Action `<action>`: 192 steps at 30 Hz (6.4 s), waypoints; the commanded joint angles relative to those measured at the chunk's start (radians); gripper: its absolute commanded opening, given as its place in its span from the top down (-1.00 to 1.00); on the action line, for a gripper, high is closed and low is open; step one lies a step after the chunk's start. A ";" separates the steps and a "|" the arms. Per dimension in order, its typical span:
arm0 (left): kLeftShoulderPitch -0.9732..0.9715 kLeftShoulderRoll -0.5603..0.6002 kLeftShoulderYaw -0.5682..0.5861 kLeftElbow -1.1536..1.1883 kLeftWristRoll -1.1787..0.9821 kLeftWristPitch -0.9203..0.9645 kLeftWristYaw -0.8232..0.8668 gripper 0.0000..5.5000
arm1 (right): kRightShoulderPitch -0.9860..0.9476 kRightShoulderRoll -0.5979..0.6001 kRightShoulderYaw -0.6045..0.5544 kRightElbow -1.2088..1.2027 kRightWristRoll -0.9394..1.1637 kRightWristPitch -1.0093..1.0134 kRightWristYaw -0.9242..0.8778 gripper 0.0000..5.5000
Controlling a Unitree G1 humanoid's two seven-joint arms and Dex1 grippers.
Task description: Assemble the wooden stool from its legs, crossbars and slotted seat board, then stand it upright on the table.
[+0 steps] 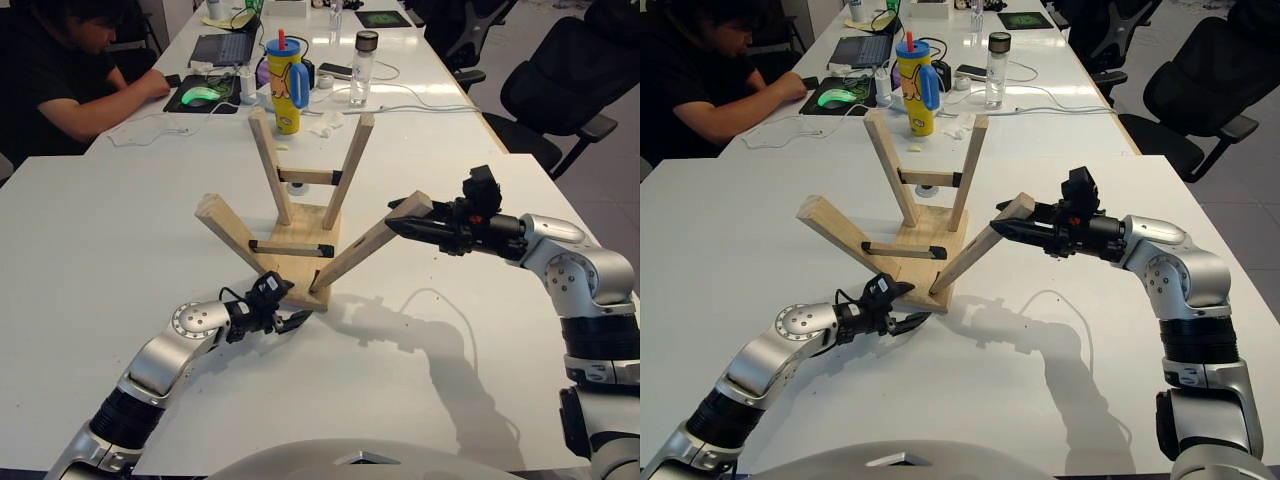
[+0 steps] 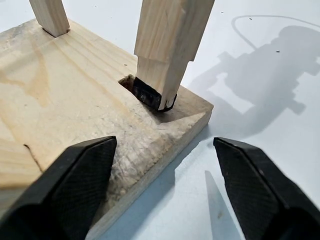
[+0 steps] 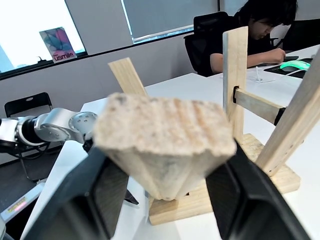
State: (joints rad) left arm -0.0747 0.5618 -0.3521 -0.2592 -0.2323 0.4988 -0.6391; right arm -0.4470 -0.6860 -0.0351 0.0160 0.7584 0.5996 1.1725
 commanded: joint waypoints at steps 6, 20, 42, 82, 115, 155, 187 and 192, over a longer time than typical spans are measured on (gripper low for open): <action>0.033 -0.015 -0.030 0.051 0.033 0.035 -0.019 -0.31 | -0.150 -0.037 0.094 0.081 -0.148 -0.053 0.107 0.25; 0.056 -0.059 -0.031 0.051 0.051 0.042 -0.003 -0.31 | -0.137 -0.062 0.245 -0.109 -0.241 0.055 0.097 0.25; 0.059 -0.098 -0.039 0.088 0.075 0.041 0.014 -0.31 | -0.097 -0.021 0.418 -0.267 -0.331 0.068 -0.100 0.25; 0.268 -0.166 0.175 -0.035 0.105 -0.390 0.121 -0.31 | -0.128 0.164 0.435 0.111 -0.373 -0.065 -0.119 0.25; 0.191 -0.249 0.101 0.219 0.247 -0.039 0.290 -0.31 | -0.147 0.241 0.341 0.211 -0.425 -0.235 -0.211 -0.09; 0.144 -0.290 0.081 0.229 0.164 0.084 0.291 -0.31 | -0.200 0.605 0.051 -0.206 -0.072 -0.100 -0.917 0.50; 0.007 -0.374 0.050 0.271 0.153 0.117 0.306 -0.31 | 0.034 0.432 -0.037 -0.021 -0.340 -0.077 -1.128 0.78; 0.020 -0.383 0.086 0.139 0.148 0.092 0.340 -0.22 | 0.135 0.544 -0.020 -0.075 -0.344 -0.070 -1.168 1.00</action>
State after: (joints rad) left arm -0.1168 0.1666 -0.2638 -0.0894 -0.0942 0.5525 -0.3072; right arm -0.3378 -0.1665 -0.0792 -0.0151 0.4369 0.5317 0.0040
